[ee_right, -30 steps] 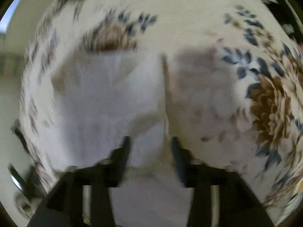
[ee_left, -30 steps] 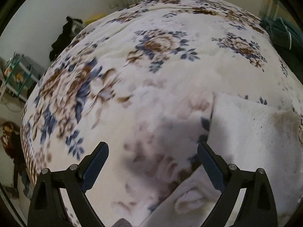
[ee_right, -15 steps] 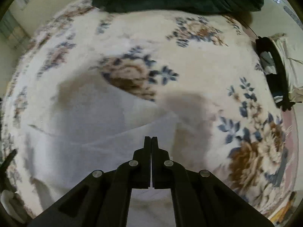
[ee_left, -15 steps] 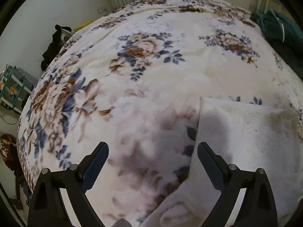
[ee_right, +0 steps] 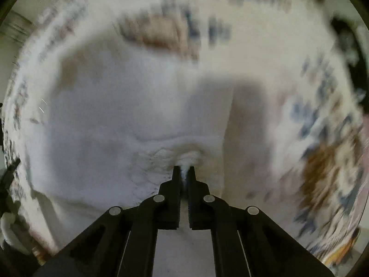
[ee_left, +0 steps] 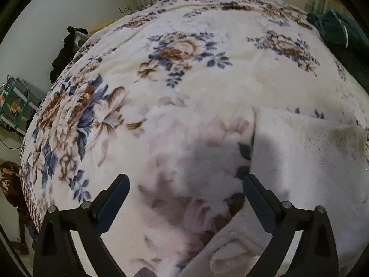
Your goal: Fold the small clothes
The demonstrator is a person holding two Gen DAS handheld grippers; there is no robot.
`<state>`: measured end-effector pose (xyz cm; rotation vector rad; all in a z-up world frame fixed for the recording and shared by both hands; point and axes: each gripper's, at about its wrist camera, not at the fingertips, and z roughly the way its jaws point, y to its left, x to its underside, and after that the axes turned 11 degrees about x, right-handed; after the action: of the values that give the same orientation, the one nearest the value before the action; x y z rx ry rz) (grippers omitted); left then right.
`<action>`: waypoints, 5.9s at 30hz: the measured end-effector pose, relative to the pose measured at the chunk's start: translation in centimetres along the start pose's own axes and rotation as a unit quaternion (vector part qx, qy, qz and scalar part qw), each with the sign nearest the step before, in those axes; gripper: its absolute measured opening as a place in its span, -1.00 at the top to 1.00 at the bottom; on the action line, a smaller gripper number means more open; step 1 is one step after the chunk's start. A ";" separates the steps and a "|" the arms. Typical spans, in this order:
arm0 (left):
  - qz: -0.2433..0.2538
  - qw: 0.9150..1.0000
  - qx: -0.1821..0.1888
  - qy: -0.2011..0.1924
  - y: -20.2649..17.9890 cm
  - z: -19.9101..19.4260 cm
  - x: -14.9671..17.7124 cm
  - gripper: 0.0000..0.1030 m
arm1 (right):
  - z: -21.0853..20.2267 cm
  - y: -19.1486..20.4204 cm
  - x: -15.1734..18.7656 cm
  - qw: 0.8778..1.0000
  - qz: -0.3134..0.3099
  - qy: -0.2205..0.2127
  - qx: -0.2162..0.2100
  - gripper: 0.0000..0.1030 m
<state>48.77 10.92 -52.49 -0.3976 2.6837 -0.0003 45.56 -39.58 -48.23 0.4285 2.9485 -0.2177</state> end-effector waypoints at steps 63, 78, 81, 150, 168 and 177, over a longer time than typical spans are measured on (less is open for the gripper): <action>0.174 0.968 0.115 0.138 -31.2 -14.1 35.3 0.90 | 16.0 -6.6 -14.1 0.941 -0.029 0.195 -0.275 0.85; -0.077 0.976 0.195 0.059 -6.9 -19.3 26.1 0.90 | -3.9 13.5 -15.6 0.957 -0.139 0.096 -0.234 0.87; -0.125 0.968 0.207 0.061 -2.5 -17.4 25.8 0.90 | -4.8 21.7 -14.2 0.961 -0.167 0.086 -0.204 0.87; -0.167 0.933 0.308 0.078 7.8 -11.9 9.7 -0.36 | -1.9 0.9 13.5 0.936 0.011 0.239 -0.257 -0.05; 0.004 0.930 0.360 0.070 -1.6 8.0 -9.0 0.90 | 7.4 14.7 -14.3 0.958 0.045 0.107 -0.264 0.81; -0.008 0.926 0.360 0.109 -0.3 12.3 -9.1 0.86 | 8.9 15.2 -14.9 0.971 0.067 0.087 -0.214 0.82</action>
<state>61.81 13.95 -59.94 -0.1834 2.6468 -1.0544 65.28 -30.69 -56.21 0.6007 2.9933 0.4881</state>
